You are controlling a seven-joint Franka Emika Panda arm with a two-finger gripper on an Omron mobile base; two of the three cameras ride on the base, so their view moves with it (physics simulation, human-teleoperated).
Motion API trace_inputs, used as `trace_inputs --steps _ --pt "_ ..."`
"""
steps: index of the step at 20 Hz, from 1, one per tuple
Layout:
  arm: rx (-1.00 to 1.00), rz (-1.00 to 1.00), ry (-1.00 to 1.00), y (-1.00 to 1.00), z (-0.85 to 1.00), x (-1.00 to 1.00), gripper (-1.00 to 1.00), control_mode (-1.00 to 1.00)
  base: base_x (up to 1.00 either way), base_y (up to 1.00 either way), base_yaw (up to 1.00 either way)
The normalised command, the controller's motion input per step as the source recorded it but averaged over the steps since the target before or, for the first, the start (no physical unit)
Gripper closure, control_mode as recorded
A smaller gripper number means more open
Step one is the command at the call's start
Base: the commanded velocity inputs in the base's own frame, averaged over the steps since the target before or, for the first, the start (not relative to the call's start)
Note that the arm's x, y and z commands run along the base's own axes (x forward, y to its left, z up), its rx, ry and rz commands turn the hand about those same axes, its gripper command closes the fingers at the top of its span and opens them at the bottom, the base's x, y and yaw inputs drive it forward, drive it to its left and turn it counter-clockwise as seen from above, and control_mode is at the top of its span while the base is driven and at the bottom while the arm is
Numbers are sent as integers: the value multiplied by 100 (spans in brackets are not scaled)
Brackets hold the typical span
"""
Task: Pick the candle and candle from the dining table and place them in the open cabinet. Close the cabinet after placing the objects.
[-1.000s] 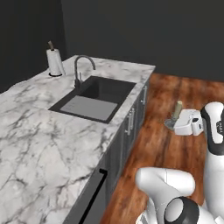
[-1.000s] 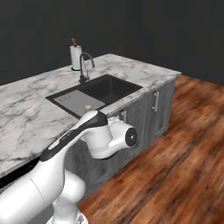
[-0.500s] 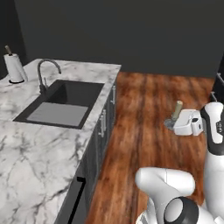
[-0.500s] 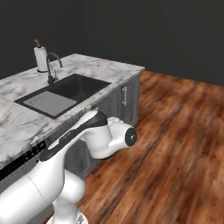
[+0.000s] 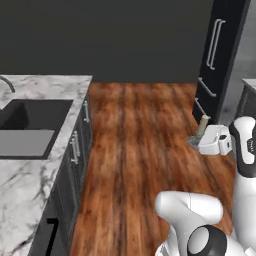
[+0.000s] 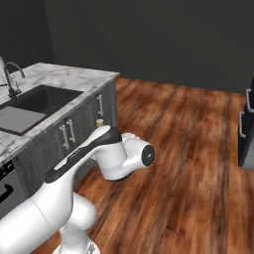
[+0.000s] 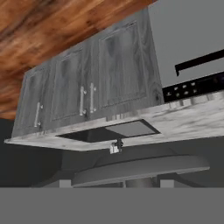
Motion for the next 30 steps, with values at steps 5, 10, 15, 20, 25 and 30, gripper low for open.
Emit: trace_inputs --steps 5,10,15,20,25,30 --pt "0 0 0 0 0 0 100 100 0 -47 -36" --pt "0 0 0 0 0 0 100 100 0 -30 -35" --pt "0 0 0 0 0 0 100 100 0 -25 -33" --pt "0 0 0 0 0 0 100 100 0 -19 -31" --pt "0 0 0 0 0 0 100 100 0 -17 -30" --pt "0 0 0 0 0 0 100 100 0 -19 -30"
